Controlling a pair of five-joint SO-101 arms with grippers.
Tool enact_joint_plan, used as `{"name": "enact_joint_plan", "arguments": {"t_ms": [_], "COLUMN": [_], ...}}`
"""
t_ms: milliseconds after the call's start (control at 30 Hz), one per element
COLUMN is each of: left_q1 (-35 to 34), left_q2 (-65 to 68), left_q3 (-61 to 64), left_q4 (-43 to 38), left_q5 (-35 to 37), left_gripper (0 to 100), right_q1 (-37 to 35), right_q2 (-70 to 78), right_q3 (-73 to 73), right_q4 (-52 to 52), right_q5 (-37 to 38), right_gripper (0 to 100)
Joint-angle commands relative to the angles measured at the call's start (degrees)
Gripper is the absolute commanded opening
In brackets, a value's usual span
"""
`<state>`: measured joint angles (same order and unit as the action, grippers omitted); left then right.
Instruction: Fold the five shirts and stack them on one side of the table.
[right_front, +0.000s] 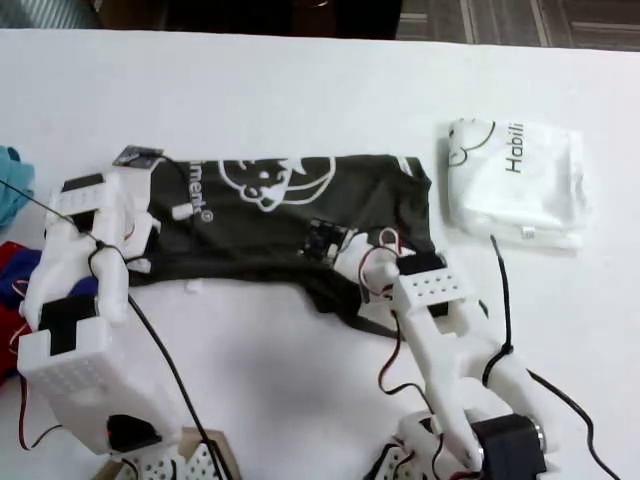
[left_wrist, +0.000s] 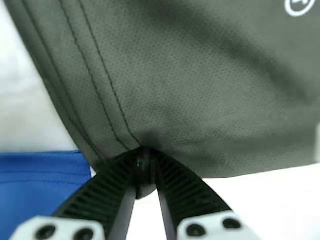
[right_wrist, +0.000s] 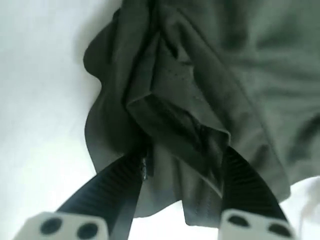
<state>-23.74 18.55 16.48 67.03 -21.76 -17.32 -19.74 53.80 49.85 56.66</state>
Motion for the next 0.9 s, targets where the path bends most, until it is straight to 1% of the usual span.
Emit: {"name": "enact_joint_plan", "arguments": {"t_ms": [0, 200, 267, 367, 433, 533, 567, 633, 700, 867], "left_q1": [0.09, 0.09, 0.09, 0.09, 0.09, 0.09, 0.09, 0.09, 0.09, 0.09], "left_q2": [0.53, 0.53, 0.53, 0.53, 0.53, 0.53, 0.53, 0.53, 0.53, 0.53], "left_q3": [0.04, 0.04, 0.04, 0.04, 0.04, 0.04, 0.04, 0.04, 0.04, 0.04], "left_q4": [-1.85, -1.85, -1.85, -1.93, -1.93, -1.93, -1.93, -1.93, -1.93, -1.93], "left_q5": [-0.44, -0.53, -0.53, -0.53, -0.53, -0.53, -0.53, -0.53, -0.53, -0.53], "left_gripper": [3, 3, 3, 3, 3, 3, 3, 3, 3, 3], "right_q1": [0.04, 0.13, 0.04, 0.31, 0.48, 0.4, 0.4, 0.4, 0.4, 0.04], "right_q2": [-0.84, 7.69, 9.19, 9.27, 9.27, 9.27, 9.27, 9.27, 9.19, 5.85], "right_q3": [-0.53, -1.14, -2.99, -5.98, -7.74, -8.62, -8.7, -8.7, -8.7, -8.7], "right_q4": [-1.19, -6.99, -6.2, -4.26, -3.65, -3.65, -3.65, -3.56, -3.47, -1.71], "right_q5": [0.0, 0.0, -0.09, -3.16, -4.57, -4.84, -4.84, -4.84, -4.84, -4.84], "right_gripper": [21.9, 21.9, 21.9, 21.0, 15.9, 3.1, 1.0, 3.6, 2.0, 1.9]}}
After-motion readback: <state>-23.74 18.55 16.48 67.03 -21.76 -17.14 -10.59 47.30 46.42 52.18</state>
